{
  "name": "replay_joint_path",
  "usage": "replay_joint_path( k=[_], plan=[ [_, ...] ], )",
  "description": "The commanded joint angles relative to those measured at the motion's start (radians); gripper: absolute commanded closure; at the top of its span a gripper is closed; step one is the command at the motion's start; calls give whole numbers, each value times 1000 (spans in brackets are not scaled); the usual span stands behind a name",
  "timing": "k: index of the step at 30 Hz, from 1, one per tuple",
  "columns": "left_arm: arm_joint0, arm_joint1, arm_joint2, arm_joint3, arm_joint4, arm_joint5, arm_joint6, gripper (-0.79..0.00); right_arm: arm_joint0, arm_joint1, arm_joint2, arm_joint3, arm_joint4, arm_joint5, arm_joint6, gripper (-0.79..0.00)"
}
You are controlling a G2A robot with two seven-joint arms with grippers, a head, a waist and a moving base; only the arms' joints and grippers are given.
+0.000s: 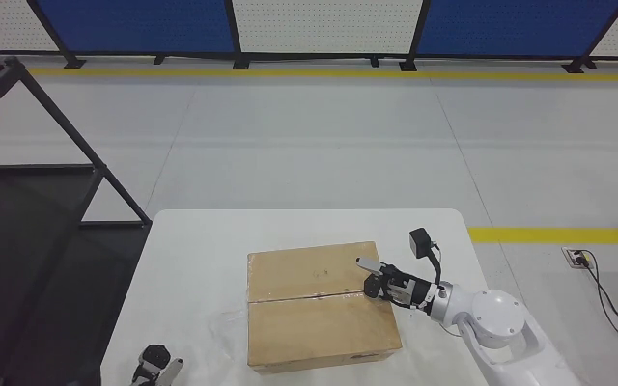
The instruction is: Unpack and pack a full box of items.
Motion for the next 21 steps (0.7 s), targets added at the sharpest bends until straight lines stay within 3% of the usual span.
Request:
replay_joint_path(
  k=[1,7,12,18,21],
  plan=[
    [-1,0,2,-1,-5,5,-7,-785,0,0,0,0,0,0,0,-785],
    [-32,8,15,-42,165,3,-64,-785,0,0,0,0,0,0,0,-785],
    [-32,17,0,-87,419,-13,-56,-785,0,0,0,0,0,0,0,-785],
    [-36,27,9,-105,555,-86,-45,-785,0,0,0,0,0,0,0,-785],
    [-42,24,26,-85,533,-74,2,-785,0,0,0,0,0,0,0,-785]
  ],
)
